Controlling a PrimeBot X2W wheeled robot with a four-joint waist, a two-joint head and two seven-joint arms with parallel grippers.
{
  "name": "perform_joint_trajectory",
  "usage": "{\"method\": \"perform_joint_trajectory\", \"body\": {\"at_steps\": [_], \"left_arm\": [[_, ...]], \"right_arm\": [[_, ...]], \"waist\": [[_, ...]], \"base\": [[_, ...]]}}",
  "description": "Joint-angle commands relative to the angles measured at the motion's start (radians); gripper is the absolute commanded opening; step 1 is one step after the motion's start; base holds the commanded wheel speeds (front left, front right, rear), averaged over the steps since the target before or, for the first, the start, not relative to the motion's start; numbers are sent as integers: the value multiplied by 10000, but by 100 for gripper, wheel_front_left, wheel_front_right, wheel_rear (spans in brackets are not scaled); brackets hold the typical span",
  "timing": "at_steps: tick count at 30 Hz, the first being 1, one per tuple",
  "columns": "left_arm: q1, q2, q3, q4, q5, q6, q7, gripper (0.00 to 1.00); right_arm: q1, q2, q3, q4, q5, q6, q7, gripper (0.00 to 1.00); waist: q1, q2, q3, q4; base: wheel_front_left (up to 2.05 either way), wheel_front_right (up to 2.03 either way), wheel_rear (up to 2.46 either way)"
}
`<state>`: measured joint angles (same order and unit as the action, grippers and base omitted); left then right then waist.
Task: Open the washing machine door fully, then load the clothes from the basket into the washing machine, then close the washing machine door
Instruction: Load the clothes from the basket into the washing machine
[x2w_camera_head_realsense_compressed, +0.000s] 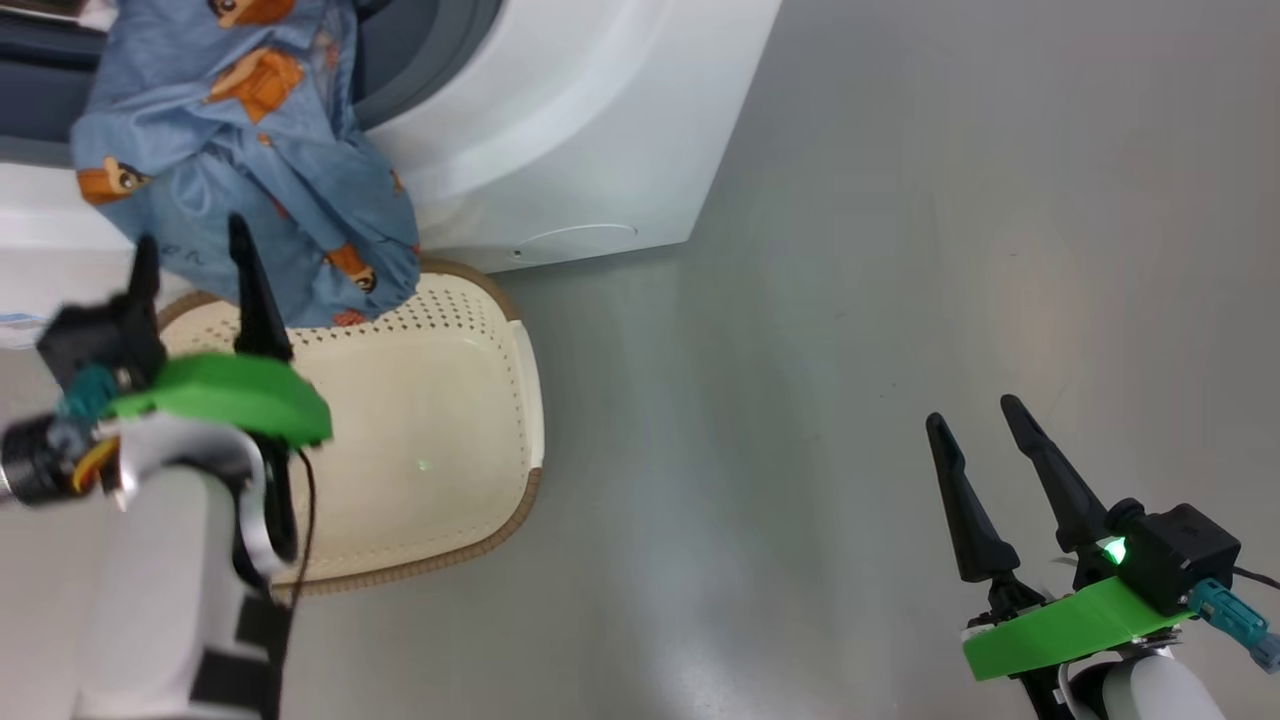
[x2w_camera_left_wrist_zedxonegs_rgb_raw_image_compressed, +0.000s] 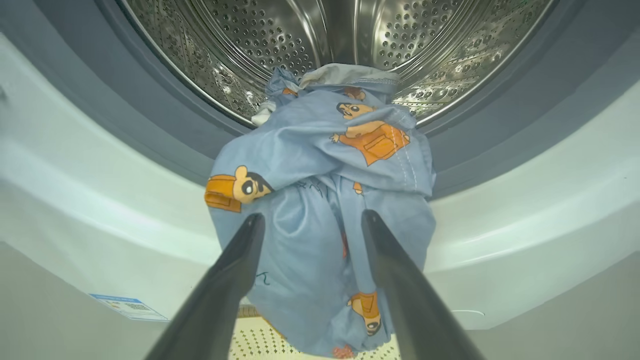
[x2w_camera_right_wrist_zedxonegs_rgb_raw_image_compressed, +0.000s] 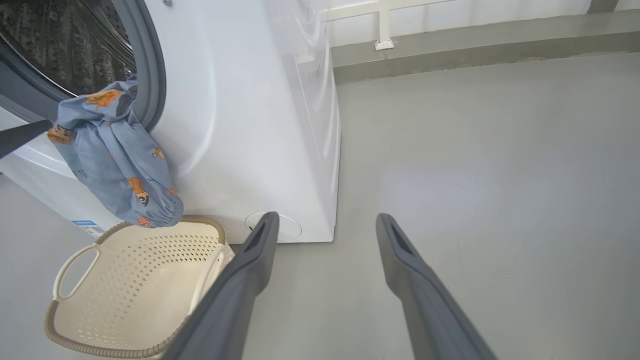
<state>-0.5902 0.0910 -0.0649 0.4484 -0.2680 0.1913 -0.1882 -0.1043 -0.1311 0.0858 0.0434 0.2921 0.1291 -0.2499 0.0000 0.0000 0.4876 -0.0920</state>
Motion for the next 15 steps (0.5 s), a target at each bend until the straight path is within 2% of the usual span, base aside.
{"method": "perform_joint_trajectory", "body": {"at_steps": [1,8,15], "left_arm": [[419,242,209,-609,-20,125,85,100],[2501,-28,-153,-2882,48,640,357,100],[4038,-228,-546,-3800,-124,921,86,100]], "right_arm": [[24,-111,212,-262,-126,16,-119,100],[-41,-175,260,-267,-132,16,-119,100],[-26,-286,306,-293,-233,16,-119,100]], "waist": [[0,0,-10,64],[0,0,-118,184],[0,0,-220,209]], "base": [[0,0,0],[0,0,0],[0,0,0]]}}
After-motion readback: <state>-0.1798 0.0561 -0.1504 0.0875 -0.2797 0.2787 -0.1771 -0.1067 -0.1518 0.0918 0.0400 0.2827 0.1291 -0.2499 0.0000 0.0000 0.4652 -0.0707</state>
